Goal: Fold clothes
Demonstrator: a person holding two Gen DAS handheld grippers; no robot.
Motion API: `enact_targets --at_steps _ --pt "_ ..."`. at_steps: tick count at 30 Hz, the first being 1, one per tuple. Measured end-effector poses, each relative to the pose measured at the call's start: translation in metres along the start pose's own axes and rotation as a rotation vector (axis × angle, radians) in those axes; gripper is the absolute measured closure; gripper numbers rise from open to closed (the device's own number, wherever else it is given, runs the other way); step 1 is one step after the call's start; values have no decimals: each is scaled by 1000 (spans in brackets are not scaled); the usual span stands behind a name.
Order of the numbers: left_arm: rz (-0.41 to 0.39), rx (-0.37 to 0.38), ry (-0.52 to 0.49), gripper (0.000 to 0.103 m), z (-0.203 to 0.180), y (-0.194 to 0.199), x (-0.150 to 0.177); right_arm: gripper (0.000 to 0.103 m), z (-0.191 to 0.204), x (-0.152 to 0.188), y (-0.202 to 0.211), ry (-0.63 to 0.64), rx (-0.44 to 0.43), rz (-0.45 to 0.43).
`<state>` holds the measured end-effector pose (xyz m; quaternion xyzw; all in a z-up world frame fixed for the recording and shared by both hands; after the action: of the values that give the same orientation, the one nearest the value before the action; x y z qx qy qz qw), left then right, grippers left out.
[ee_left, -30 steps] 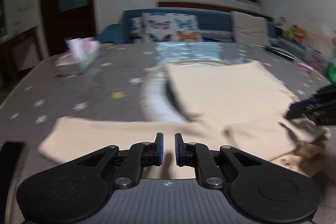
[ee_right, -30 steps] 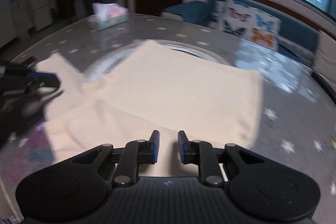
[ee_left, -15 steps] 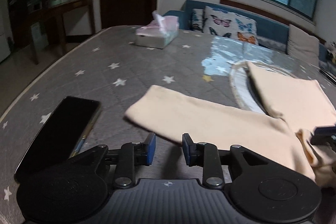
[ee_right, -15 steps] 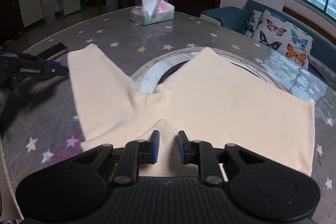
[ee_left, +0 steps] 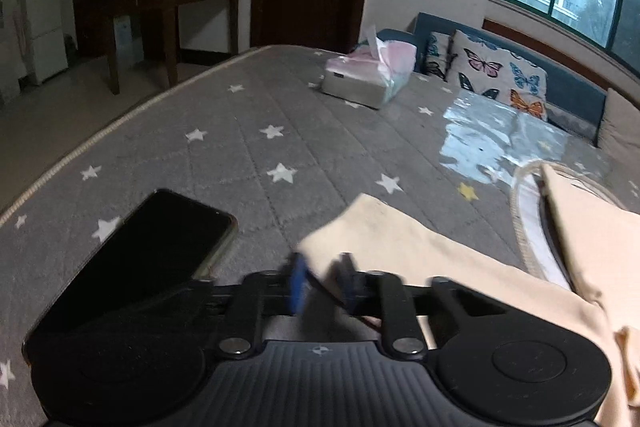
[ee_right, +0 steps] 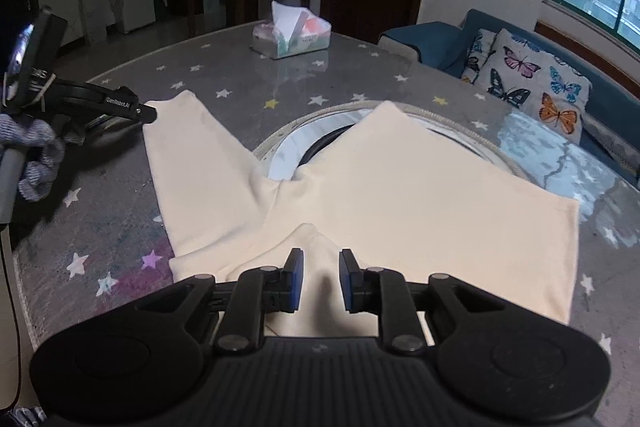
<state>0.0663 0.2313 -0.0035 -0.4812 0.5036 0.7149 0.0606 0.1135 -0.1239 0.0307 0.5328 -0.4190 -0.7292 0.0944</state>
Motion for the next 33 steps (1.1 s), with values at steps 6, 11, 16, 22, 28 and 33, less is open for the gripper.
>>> enact_targets --at_steps 6,11,16,22,28,33 --pt "-92 86 -3 99 -19 37 -14 84 -16 13 28 -54 42 -38" --pt "-200 265 -80 99 -65 96 -20 84 -37 31 48 -120 96 -62" --pt "-251 454 -170 99 -119 146 -15 84 -58 51 71 -181 140 -91" --pt "-239 636 -298 99 -185 180 12 84 -84 71 93 -264 182 -128" --pt "-166 729 -443 96 -240 186 48 84 -104 89 106 -329 204 -144" --pt "-125 758 -534 93 -252 186 76 84 -113 95 113 -381 197 -164"
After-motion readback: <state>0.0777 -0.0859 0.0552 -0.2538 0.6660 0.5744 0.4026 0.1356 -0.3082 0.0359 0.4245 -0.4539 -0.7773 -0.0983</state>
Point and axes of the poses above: each gripper's, at about its wrist camera, not at the fingertips, and y roughly against the way its jaws point, z to its left, x to its underside, the point moved 2 cm from there along -y, roughly the way its jaws point, and after that the axes turned 11 degrees about -x, right-handed, at the moved point
